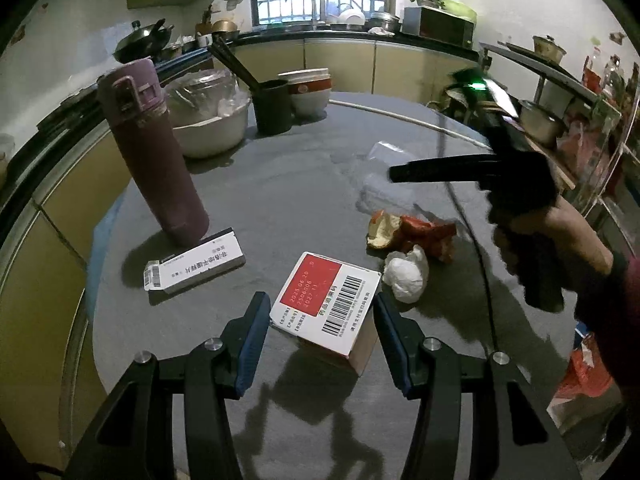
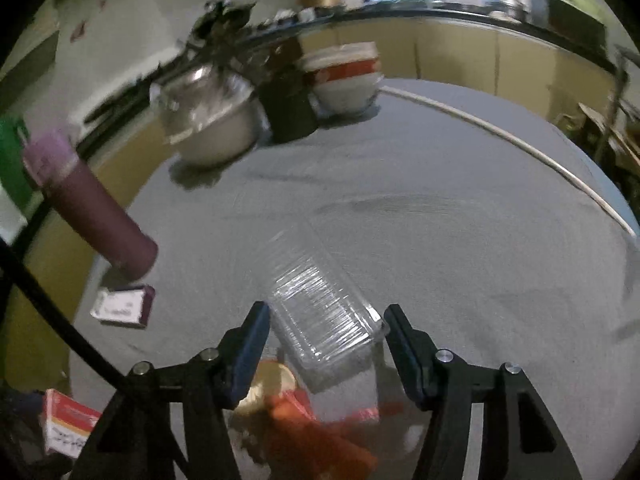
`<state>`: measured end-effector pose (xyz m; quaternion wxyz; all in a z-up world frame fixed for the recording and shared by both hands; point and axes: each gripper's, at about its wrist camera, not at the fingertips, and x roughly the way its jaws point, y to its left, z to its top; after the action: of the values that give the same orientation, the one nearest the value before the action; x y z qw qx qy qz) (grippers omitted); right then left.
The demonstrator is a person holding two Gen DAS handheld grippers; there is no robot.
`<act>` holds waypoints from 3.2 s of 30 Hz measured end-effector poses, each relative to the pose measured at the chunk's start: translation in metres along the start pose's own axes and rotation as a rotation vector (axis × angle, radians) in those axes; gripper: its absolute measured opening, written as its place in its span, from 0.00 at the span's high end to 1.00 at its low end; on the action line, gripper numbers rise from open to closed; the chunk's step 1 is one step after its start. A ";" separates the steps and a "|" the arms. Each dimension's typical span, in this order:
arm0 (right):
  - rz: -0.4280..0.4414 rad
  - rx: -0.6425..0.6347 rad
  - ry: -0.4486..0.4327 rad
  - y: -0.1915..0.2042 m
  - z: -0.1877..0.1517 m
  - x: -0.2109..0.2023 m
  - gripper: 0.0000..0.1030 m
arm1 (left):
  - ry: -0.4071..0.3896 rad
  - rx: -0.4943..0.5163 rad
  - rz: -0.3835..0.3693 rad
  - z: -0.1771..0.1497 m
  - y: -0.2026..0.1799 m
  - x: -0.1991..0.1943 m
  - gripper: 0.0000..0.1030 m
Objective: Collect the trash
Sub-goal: 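Close the right tool on the clear plastic container and lift it, then carry the medicine box and clear container over the red basket with both tools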
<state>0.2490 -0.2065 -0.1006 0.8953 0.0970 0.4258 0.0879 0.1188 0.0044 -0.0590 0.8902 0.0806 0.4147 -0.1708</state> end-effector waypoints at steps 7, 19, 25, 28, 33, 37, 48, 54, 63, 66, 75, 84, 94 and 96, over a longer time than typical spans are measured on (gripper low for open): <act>0.051 0.066 -0.111 -0.028 -0.037 -0.091 0.40 | -0.053 0.065 0.089 0.005 -0.034 -0.023 0.46; 0.131 0.082 -0.227 -0.028 -0.116 -0.216 0.40 | -0.126 0.169 0.129 0.002 -0.100 -0.069 0.46; 0.151 0.107 -0.270 -0.029 -0.147 -0.252 0.40 | -0.152 0.212 0.129 -0.002 -0.126 -0.087 0.46; 0.144 0.119 -0.286 -0.031 -0.160 -0.265 0.40 | -0.159 0.225 0.122 -0.003 -0.135 -0.092 0.46; 0.136 0.134 -0.306 -0.037 -0.178 -0.281 0.40 | -0.162 0.242 0.115 -0.005 -0.147 -0.095 0.46; 0.127 0.155 -0.318 -0.044 -0.192 -0.289 0.40 | -0.161 0.265 0.113 -0.006 -0.160 -0.095 0.46; 0.105 0.257 -0.352 -0.080 -0.223 -0.311 0.40 | -0.153 0.325 0.086 -0.008 -0.195 -0.093 0.46; 0.082 0.321 -0.369 -0.105 -0.245 -0.326 0.40 | -0.150 0.369 0.072 -0.010 -0.219 -0.091 0.46; 0.038 0.408 -0.380 -0.142 -0.274 -0.345 0.40 | -0.145 0.438 0.047 -0.015 -0.261 -0.083 0.46; 0.024 0.439 -0.385 -0.152 -0.284 -0.351 0.40 | -0.142 0.460 0.036 -0.017 -0.274 -0.082 0.46; -0.033 0.563 -0.400 -0.196 -0.325 -0.367 0.40 | -0.120 0.516 -0.073 -0.023 -0.318 -0.076 0.46; -0.076 0.748 -0.420 -0.251 -0.374 -0.382 0.39 | -0.099 0.518 -0.243 -0.025 -0.361 -0.067 0.46; -0.060 0.841 -0.382 -0.272 -0.403 -0.364 0.39 | -0.044 0.551 -0.330 -0.044 -0.411 -0.047 0.46; -0.062 0.845 -0.382 -0.273 -0.404 -0.363 0.39 | -0.045 0.563 -0.332 -0.047 -0.415 -0.047 0.46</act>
<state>-0.2714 -0.5174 -0.1479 0.8417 0.4552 0.2546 -0.1395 -0.0970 -0.3567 -0.0544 0.8019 0.2510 0.3390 -0.4232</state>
